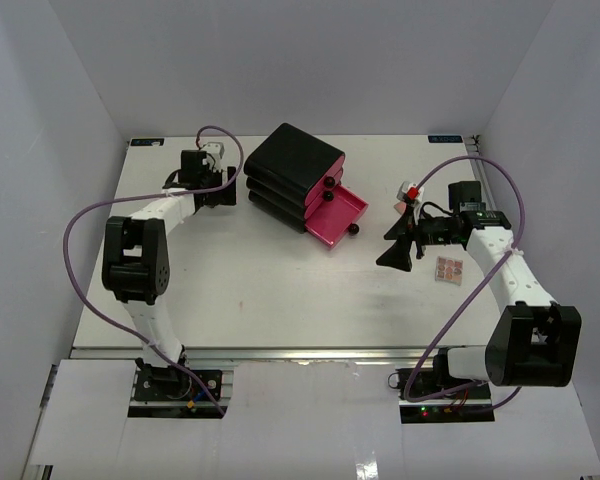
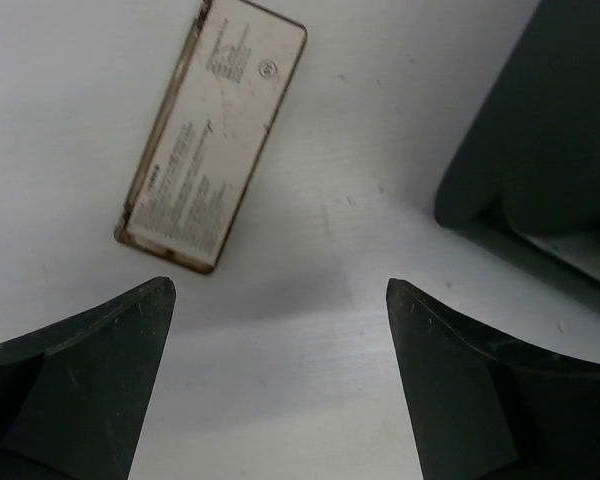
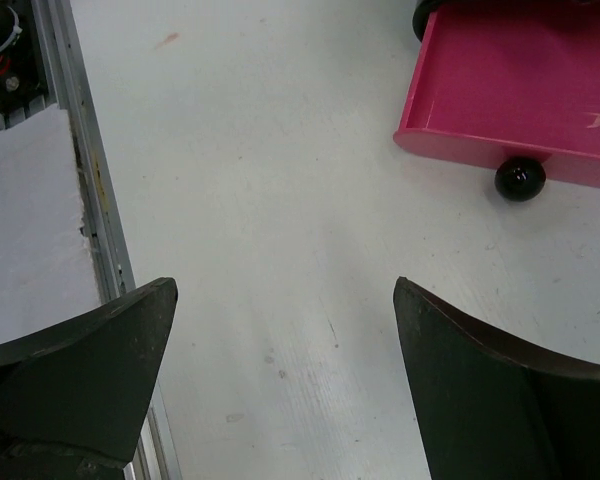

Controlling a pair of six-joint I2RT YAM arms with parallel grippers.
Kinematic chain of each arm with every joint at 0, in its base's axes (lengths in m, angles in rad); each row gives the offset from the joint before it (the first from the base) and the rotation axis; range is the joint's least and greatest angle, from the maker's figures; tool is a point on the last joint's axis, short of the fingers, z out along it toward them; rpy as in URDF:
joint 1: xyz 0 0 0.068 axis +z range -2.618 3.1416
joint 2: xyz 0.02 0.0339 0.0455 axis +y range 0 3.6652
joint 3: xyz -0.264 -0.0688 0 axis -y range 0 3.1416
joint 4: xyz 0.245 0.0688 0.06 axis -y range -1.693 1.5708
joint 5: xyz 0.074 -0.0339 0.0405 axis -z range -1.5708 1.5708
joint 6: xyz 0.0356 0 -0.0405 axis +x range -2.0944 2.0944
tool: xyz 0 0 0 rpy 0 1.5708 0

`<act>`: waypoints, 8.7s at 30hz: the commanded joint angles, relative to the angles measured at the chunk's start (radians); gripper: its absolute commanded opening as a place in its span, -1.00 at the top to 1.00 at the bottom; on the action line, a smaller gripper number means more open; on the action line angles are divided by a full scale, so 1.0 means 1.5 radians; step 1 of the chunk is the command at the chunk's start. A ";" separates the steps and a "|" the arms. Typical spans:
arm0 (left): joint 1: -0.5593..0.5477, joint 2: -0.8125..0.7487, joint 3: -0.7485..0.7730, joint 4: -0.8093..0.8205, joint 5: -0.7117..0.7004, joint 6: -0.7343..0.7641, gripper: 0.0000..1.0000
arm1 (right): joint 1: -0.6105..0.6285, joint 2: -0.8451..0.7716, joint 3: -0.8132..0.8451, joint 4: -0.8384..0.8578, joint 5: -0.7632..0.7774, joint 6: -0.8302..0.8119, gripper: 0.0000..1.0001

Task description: Organize the makeup

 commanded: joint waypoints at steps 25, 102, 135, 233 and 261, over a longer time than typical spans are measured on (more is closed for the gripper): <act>0.031 0.224 0.250 -0.033 -0.008 0.144 -0.90 | -0.014 -0.049 -0.027 0.018 -0.008 -0.046 -0.92; 0.111 -0.147 -0.086 0.042 0.049 -0.085 1.00 | -0.086 -0.075 -0.039 0.018 -0.053 -0.043 -0.92; -0.465 -0.191 0.021 0.070 -0.021 -0.081 1.00 | -0.131 -0.070 -0.044 0.018 -0.063 -0.040 -0.92; -0.391 -0.677 -0.317 0.050 0.010 0.001 -0.96 | -0.126 0.122 0.073 -0.040 0.460 -0.064 -0.81; -0.352 -0.641 -0.326 0.054 -0.014 0.012 -0.96 | 0.019 0.467 0.356 0.154 0.632 0.090 -0.80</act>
